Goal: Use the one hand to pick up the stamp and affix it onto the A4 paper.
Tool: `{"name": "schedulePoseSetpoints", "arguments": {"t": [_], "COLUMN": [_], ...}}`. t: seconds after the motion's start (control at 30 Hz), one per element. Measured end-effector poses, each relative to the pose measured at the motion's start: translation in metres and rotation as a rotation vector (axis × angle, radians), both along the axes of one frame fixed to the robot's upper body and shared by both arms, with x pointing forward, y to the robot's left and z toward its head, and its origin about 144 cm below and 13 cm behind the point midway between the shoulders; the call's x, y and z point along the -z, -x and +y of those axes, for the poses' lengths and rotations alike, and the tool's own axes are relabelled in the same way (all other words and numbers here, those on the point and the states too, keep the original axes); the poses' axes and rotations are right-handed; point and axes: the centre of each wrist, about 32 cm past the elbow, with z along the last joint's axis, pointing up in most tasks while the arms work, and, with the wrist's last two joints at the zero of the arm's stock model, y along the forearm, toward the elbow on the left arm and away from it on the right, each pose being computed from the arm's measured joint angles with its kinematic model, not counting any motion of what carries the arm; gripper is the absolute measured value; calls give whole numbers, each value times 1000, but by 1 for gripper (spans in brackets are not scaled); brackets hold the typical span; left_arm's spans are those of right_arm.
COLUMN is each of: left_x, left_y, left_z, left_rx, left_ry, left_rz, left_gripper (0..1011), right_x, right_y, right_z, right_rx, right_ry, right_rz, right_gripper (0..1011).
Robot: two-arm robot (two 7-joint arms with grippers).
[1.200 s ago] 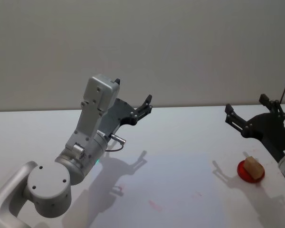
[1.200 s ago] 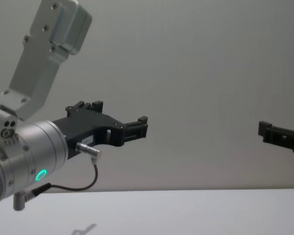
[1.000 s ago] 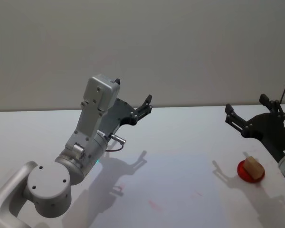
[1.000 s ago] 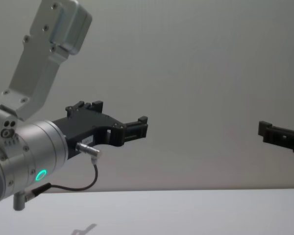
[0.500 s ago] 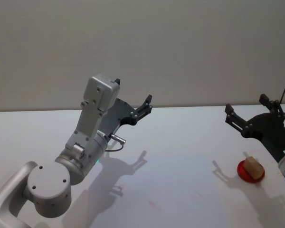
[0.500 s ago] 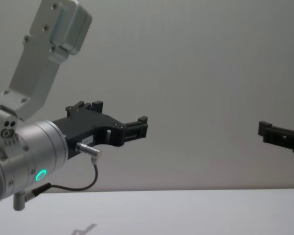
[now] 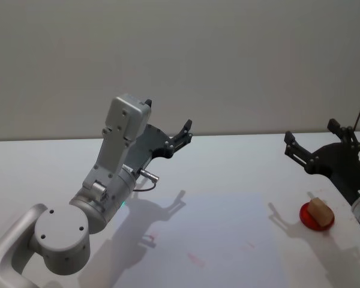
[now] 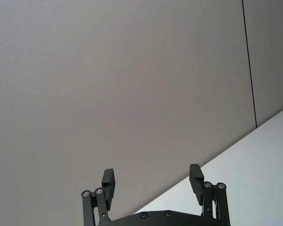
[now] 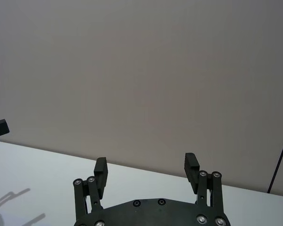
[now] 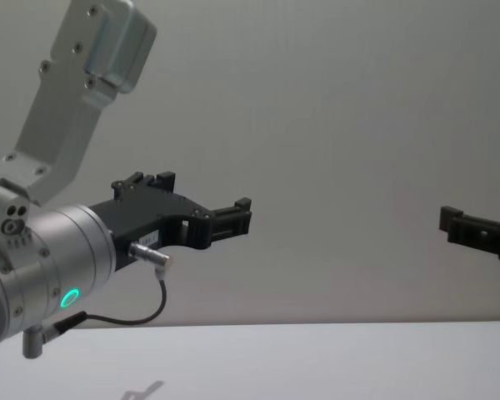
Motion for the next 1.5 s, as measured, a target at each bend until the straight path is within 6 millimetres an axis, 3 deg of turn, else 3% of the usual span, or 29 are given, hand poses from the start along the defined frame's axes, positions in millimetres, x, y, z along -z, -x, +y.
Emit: {"name": "schedulePoseSetpoints", "arguments": {"t": [0.27,0.67,1.5], "left_x": [0,0,0], "left_y": [0,0,0], "left_z": [0,0,0], "left_rx": [0,0,0], "left_ry": [0,0,0], "left_rz": [0,0,0], "left_gripper": [1001,1001,1001], "right_x": [-2,-4,17], "right_y": [0,12,34], "right_z": [-5,-32,-74], "right_rx": [0,1,-29], "right_ry": [1,15,94], "right_rz": [-2,29,171], "right_gripper": [1001,1001,1001]}}
